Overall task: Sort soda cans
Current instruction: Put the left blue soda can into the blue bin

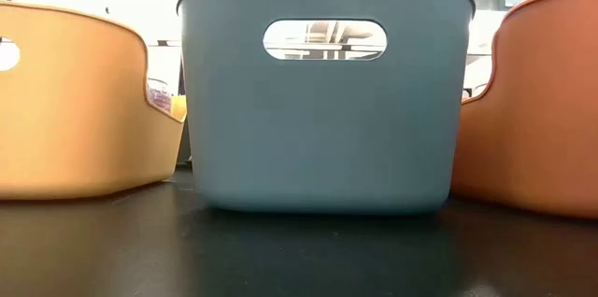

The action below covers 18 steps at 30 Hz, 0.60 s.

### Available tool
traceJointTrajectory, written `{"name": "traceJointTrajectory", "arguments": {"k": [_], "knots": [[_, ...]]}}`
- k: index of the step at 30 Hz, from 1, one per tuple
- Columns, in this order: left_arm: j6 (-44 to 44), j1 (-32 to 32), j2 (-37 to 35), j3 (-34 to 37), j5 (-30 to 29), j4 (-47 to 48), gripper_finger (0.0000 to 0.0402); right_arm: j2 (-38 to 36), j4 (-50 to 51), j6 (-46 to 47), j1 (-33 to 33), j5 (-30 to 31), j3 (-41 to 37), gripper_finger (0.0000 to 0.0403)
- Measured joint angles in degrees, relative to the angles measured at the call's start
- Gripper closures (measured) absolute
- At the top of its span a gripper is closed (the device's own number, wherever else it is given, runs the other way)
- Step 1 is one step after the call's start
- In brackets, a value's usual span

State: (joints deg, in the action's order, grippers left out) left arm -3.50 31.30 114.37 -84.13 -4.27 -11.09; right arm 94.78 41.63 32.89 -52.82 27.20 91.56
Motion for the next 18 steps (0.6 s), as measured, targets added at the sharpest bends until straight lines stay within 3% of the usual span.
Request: {"name": "traceJointTrajectory", "arguments": {"k": [7,18], "knots": [[3.2,-1.0,4.1,-1.8,-0.8,-0.5,0.0026,0.0,-0.4,-6.4,0.0,5.9,3.2,0.0020],[4.0,-1.7,4.8,-1.8,-0.9,-2.0,0.0026,0.0,-0.5,-6.4,0.1,6.4,3.2,0.0020]]}}
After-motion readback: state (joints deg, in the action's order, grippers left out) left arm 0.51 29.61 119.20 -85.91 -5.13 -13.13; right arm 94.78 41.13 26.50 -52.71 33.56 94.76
